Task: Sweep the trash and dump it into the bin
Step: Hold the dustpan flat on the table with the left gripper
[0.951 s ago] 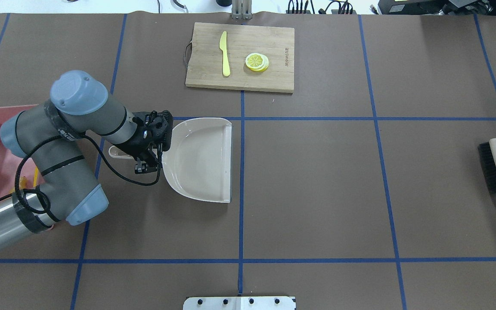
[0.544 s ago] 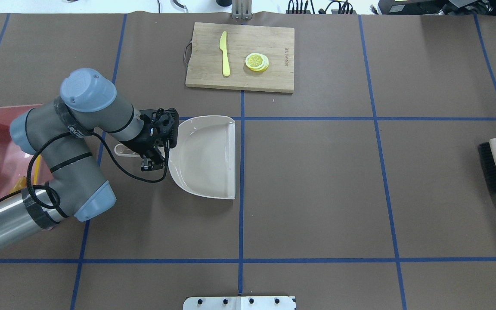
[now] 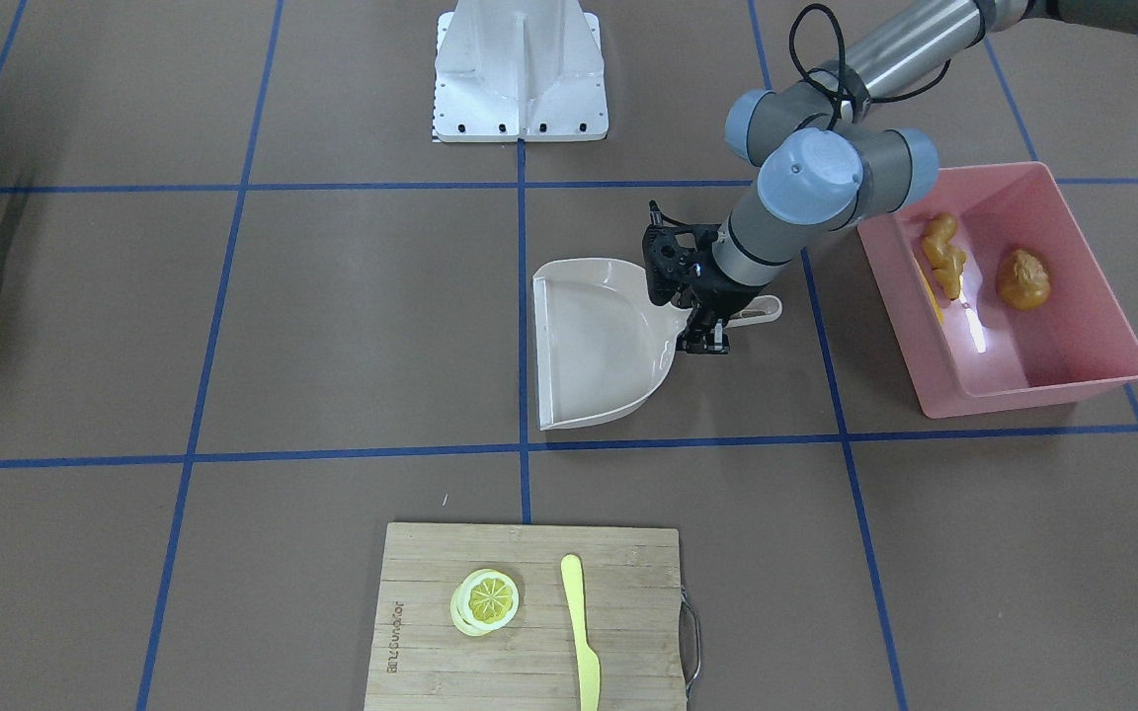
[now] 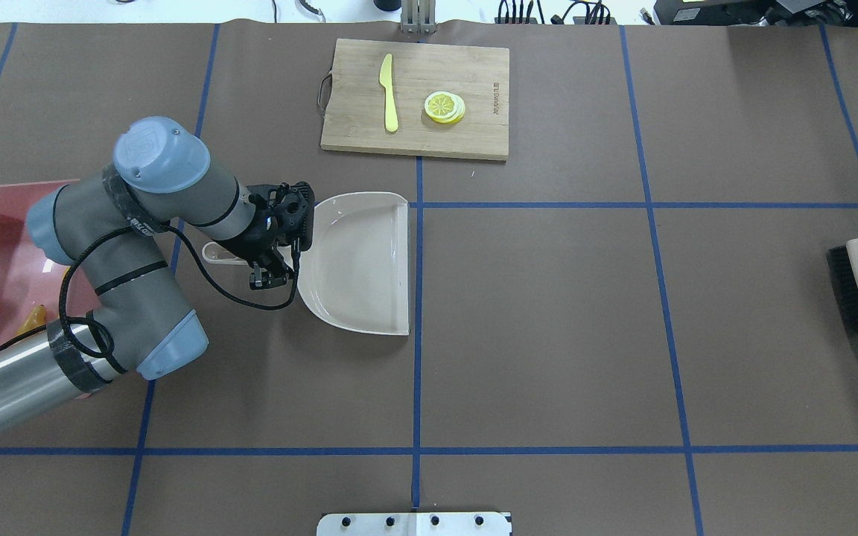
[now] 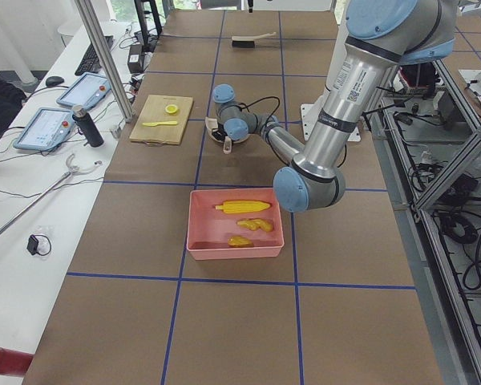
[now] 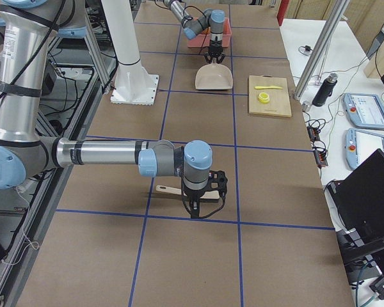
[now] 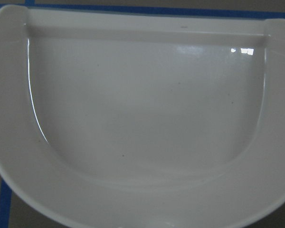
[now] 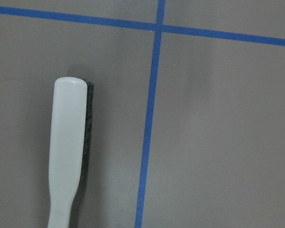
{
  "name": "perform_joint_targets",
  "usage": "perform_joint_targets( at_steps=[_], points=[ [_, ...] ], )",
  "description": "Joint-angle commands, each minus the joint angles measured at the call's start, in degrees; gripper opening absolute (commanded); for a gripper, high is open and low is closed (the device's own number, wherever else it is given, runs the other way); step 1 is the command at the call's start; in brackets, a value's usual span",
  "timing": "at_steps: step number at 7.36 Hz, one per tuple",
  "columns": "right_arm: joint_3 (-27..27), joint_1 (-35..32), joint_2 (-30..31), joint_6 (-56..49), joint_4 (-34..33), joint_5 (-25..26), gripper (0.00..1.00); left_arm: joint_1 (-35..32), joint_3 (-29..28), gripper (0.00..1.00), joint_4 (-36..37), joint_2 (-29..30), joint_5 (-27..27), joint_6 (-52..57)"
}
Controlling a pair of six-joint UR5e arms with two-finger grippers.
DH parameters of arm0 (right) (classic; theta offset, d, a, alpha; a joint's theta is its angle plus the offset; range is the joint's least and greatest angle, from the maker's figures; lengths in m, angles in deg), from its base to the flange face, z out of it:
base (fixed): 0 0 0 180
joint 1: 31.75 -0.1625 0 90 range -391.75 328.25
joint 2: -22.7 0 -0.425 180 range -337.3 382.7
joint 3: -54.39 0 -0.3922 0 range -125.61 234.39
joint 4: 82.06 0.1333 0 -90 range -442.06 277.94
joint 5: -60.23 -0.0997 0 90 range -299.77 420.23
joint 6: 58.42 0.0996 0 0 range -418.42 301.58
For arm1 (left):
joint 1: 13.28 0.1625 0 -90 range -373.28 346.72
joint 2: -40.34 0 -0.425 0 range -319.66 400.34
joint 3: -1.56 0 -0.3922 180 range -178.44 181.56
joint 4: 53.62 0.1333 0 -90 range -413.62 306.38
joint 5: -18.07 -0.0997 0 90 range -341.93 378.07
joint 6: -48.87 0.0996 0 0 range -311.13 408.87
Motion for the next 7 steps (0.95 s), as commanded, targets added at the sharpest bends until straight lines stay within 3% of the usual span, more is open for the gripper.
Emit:
perform_joint_targets(
  at_steps=[1,7],
  points=[
    [-0.05,0.04,0.22,-0.02,-0.01,-0.07,1.00,0.06,-0.39,0.00,0.00,0.30,-0.93,-0.19],
    [-0.05,0.04,0.05,-0.02,-0.01,-0.16,1.00,0.94,-0.92,0.21,-0.26,0.30,-1.38,-0.28]
  ],
)
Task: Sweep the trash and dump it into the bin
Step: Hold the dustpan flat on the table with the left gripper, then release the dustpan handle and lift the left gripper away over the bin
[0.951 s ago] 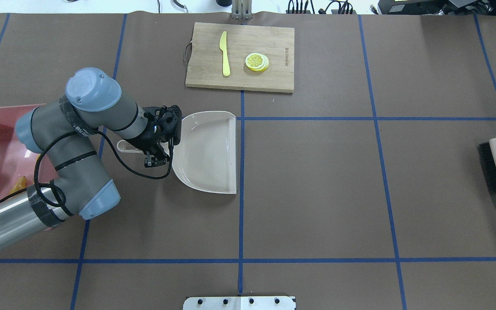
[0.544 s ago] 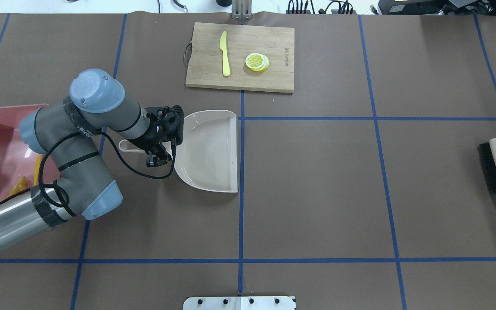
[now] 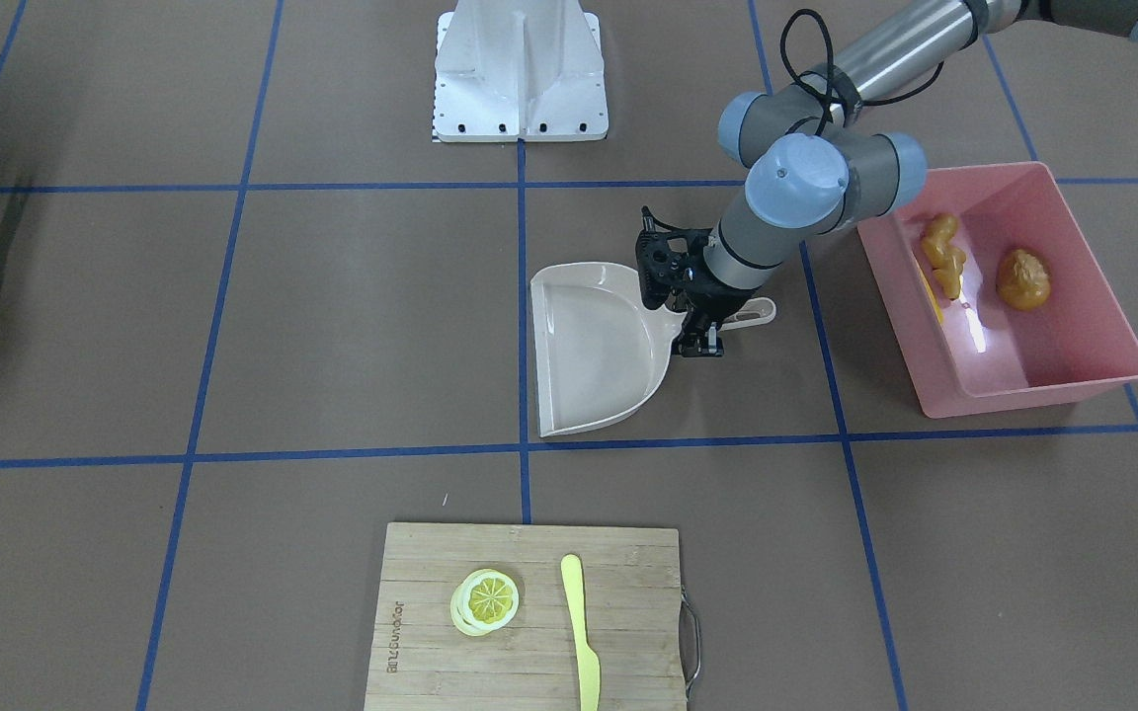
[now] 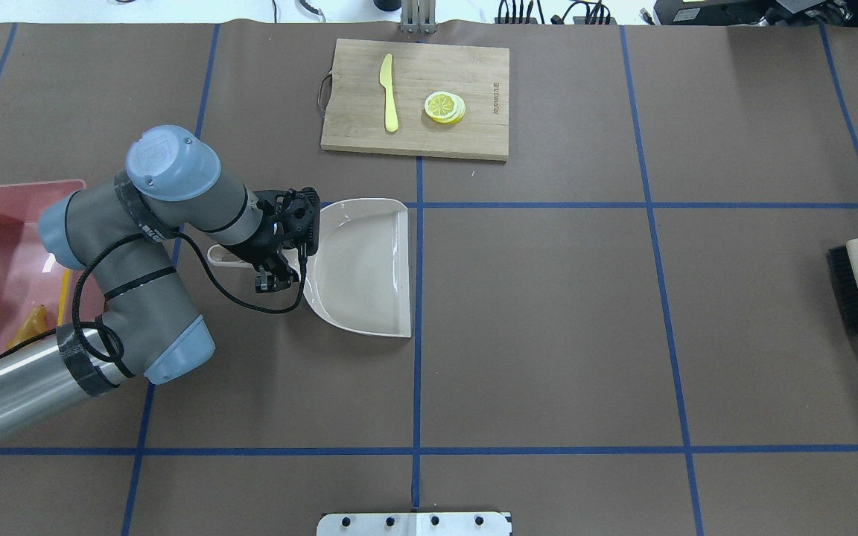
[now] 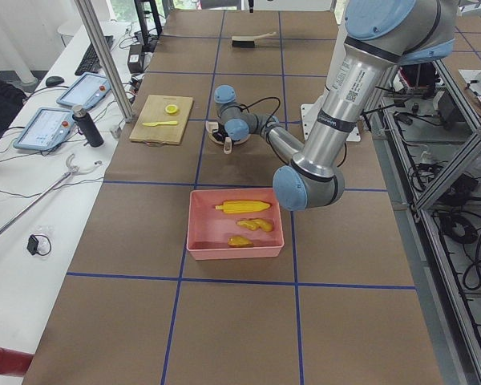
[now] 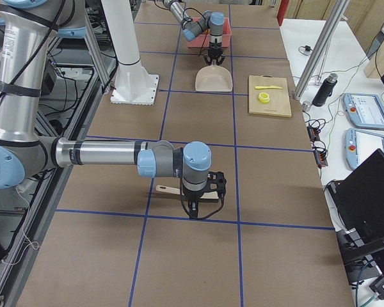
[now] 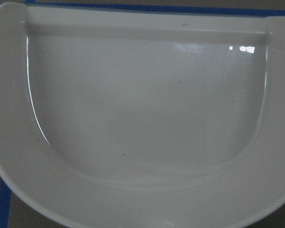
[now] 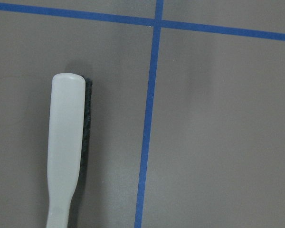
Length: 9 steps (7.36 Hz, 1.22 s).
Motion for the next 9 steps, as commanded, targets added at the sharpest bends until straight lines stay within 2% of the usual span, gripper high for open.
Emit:
perform_joint_targets(
  at_steps=[1,2,4,7,9],
  points=[
    [0.00,0.02,-0.09,0.07,0.00,-0.04,1.00,-0.02,-0.07,0.49,-0.09,0.00,-0.09,-0.01],
    [0.00,0.02,-0.18,0.07,0.00,-0.04,1.00,-0.02,0.11,0.98,-0.09,-0.09,-0.09,-0.01],
    [0.00,0.02,-0.18,0.07,0.00,-0.04,1.00,-0.37,0.64,0.99,-0.17,-0.18,-0.09,-0.01],
    [0.00,0.02,-0.09,0.07,0.00,-0.04,1.00,-2.91,7.90,0.99,0.61,-3.32,-0.96,-0.01],
    [-0.17,-0.07,0.17,-0.02,0.00,0.05,1.00,-6.42,11.26,0.99,3.94,-5.35,-1.84,0.16]
  ],
)
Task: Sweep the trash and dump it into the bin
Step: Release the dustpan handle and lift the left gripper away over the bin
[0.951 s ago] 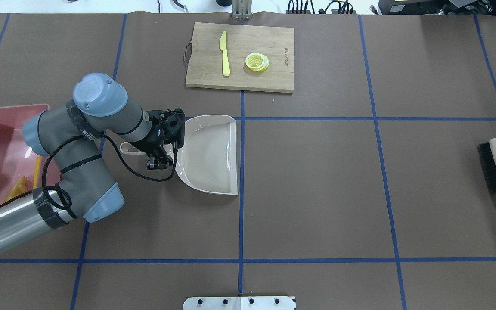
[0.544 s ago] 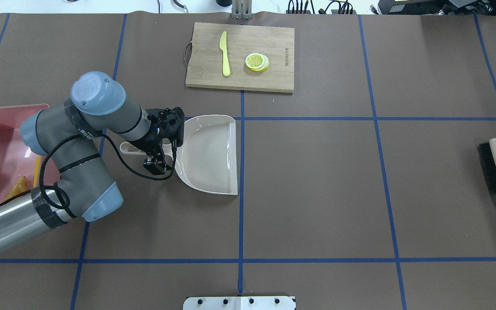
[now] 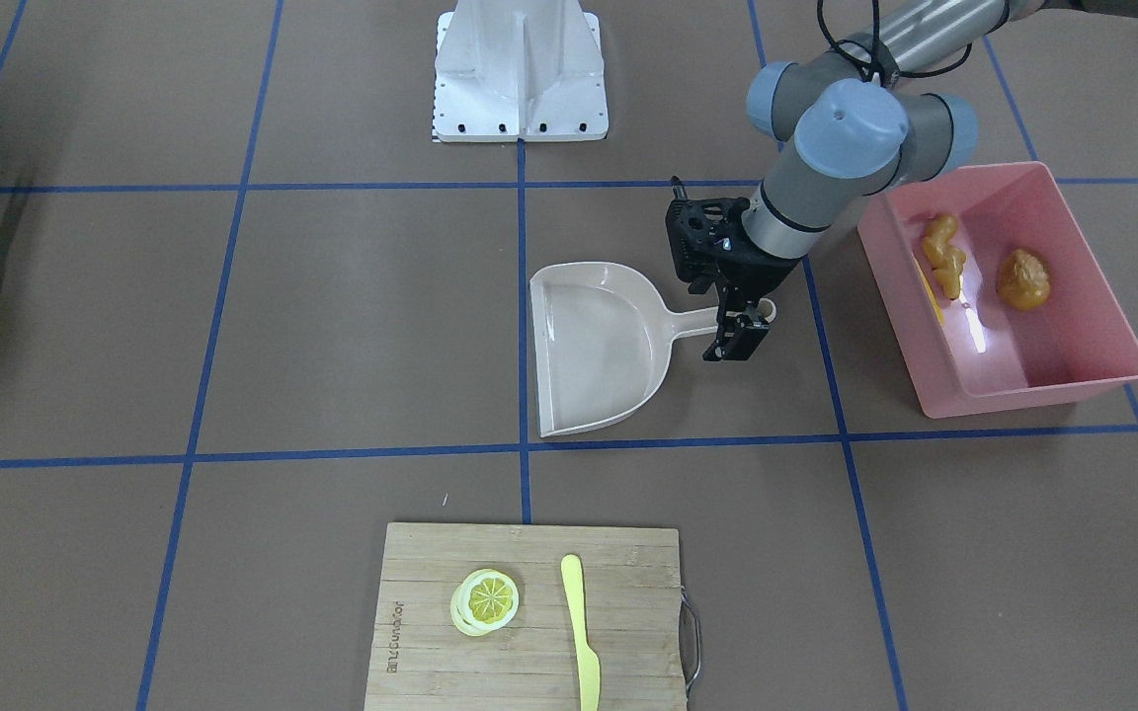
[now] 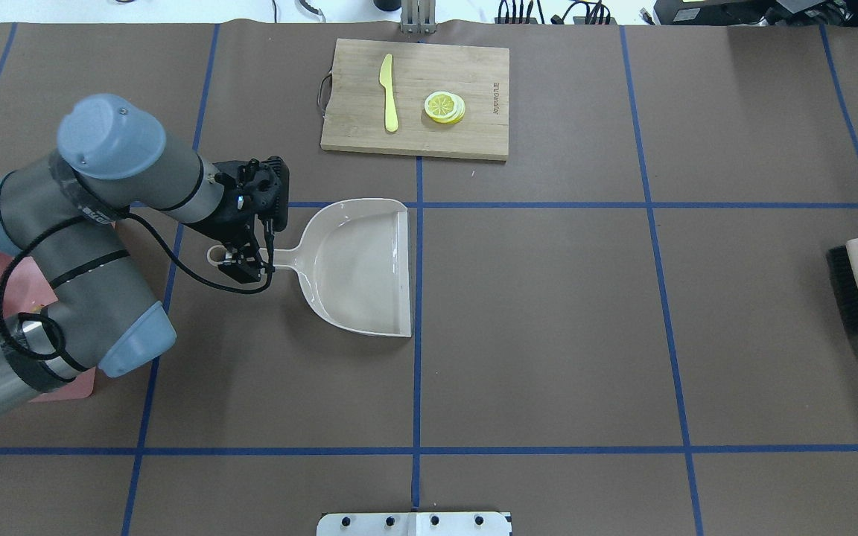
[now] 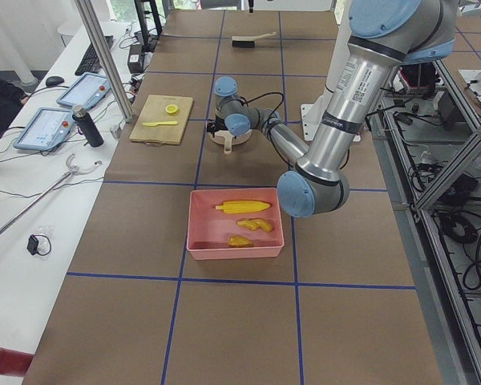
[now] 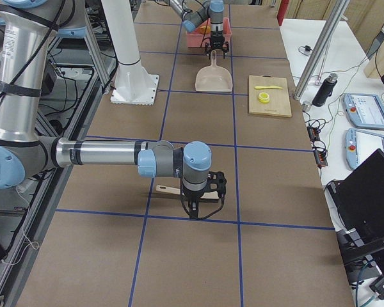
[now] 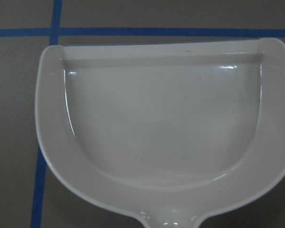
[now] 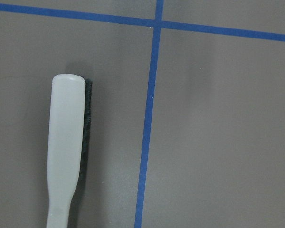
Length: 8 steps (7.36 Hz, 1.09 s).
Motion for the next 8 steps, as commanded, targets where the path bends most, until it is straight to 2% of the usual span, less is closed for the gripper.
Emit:
perform_joint_targets(
  at_steps=[1,2,3,4,5,6,7,8],
  points=[
    [0.00,0.03,0.04,-0.03,0.00,0.03,1.00,-3.78,2.21,0.99,1.85,-1.43,-3.96,0.10],
    [0.00,-0.06,0.04,0.05,0.00,0.03,1.00,-5.45,2.30,0.99,1.85,-1.52,-7.03,-0.07],
    [0.00,0.03,0.13,0.05,0.00,0.03,1.00,-7.55,2.30,0.99,1.85,-1.52,-13.15,-0.33],
    [0.00,0.03,0.13,-0.03,0.00,0.03,1.00,-9.84,2.30,0.99,2.03,-2.13,-13.65,-8.52],
    [-0.09,-0.06,0.21,-0.03,0.00,0.12,1.00,-10.99,2.30,0.99,1.94,-5.18,-13.39,-23.74],
    [-0.27,0.03,0.30,-0.03,0.00,0.12,1.00,-13.00,1.86,0.99,1.94,-5.73,-12.00,-27.98],
    [-0.09,-0.06,0.30,-0.03,0.00,0.12,1.00,-15.55,0.99,0.99,1.42,-6.87,-6.42,-28.02],
    [-0.18,-0.06,0.30,-0.03,0.00,0.30,1.00,-19.05,0.89,0.99,1.76,-7.05,-3.84,-27.94]
  ],
)
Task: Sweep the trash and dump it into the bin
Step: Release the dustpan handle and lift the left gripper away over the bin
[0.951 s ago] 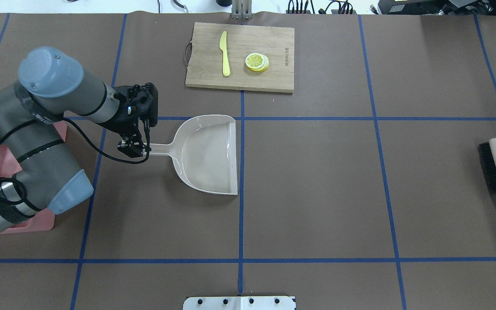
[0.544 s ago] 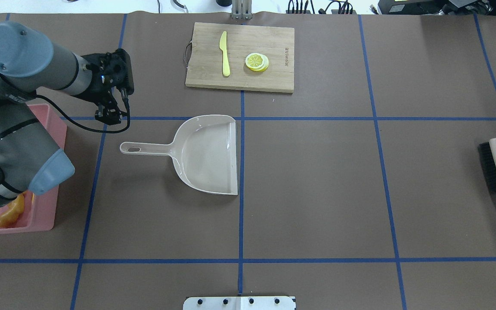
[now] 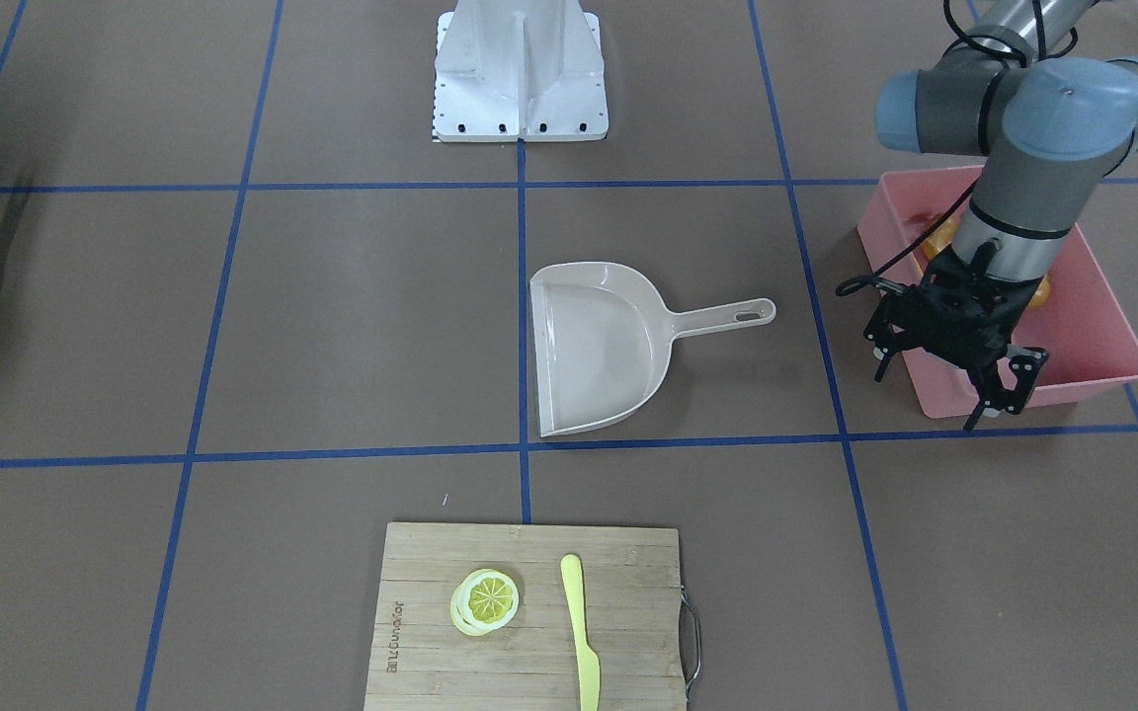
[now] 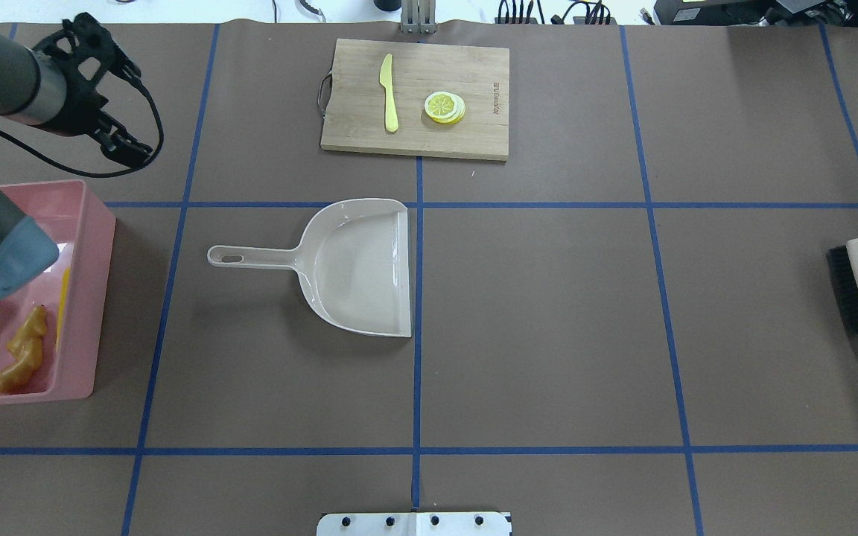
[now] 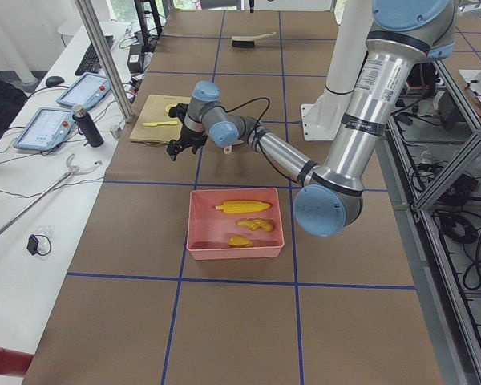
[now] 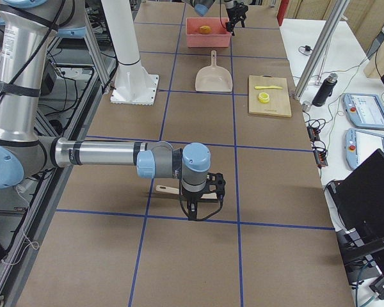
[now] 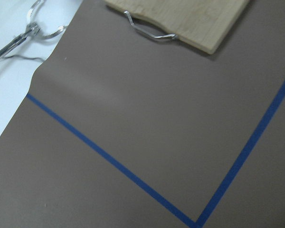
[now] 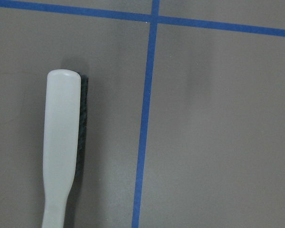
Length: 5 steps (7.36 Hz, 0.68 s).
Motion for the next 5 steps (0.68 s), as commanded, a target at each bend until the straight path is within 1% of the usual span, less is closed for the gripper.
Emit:
perform_joint_targets(
  at_steps=[1,2,3,4,5],
  points=[
    [-0.38,-0.03,0.02,0.00,0.00,0.31,1.00,-5.35,-2.07,0.99,0.17,-1.23,4.17,-1.65],
    [-0.90,-0.03,0.02,0.00,0.00,0.31,1.00,-6.33,-1.21,0.99,-0.01,-1.76,4.18,-2.70],
    [-1.08,0.06,-0.07,0.00,0.00,0.14,1.00,-9.82,-1.38,0.99,1.12,-2.72,7.40,-2.45],
    [-1.08,0.06,-0.42,0.17,0.00,0.14,1.00,-13.42,-1.90,0.99,3.31,-5.08,13.17,-2.27],
    [-1.26,0.06,-0.51,0.09,0.00,0.14,1.00,-17.37,-0.34,0.99,4.03,-8.76,15.93,-2.10]
  ],
)
